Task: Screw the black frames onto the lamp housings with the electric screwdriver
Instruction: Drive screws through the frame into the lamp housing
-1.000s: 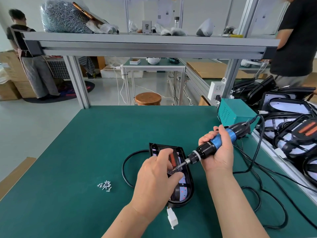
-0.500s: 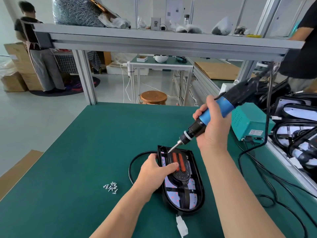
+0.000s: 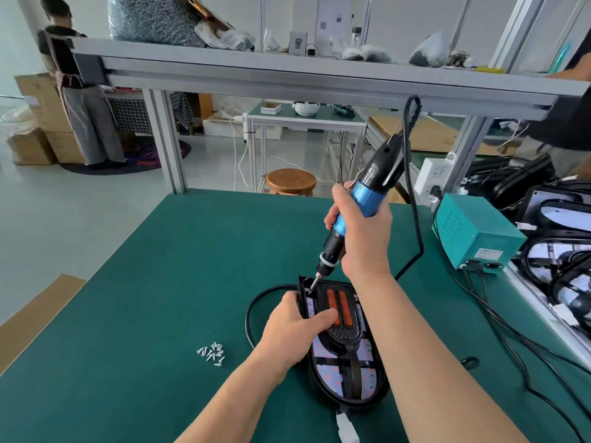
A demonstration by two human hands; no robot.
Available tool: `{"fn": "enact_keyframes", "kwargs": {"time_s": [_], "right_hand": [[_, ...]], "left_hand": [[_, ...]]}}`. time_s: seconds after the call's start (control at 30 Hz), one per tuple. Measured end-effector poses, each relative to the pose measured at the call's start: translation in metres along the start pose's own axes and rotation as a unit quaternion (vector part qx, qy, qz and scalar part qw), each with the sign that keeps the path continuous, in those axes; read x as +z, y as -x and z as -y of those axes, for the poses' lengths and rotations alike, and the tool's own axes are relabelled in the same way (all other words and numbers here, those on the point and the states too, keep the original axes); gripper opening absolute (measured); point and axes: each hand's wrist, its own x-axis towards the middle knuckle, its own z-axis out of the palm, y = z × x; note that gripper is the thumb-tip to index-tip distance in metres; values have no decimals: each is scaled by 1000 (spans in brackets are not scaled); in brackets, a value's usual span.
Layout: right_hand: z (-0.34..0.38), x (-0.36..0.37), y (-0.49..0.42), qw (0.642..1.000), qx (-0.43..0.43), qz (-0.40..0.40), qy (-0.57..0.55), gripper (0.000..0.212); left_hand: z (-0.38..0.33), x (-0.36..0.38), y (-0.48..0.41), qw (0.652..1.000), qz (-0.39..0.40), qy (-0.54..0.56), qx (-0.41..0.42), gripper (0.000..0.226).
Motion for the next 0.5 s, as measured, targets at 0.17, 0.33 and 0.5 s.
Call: {"fn": "enact_keyframes", "kwargs": {"time_s": [0.17, 0.33, 0.5], "right_hand": [[-2, 0, 0, 1000, 4, 2, 8, 21], [-5, 3, 1, 1000, 2, -3, 28, 20], [-8, 5, 1, 999, -12, -12, 35, 20]], "left_hand": [[0, 0, 0, 1000, 4, 1, 0, 59], [1, -1, 0, 1000, 2, 3, 3, 51], [1, -1, -1, 1000, 9, 16, -2, 45]]}}
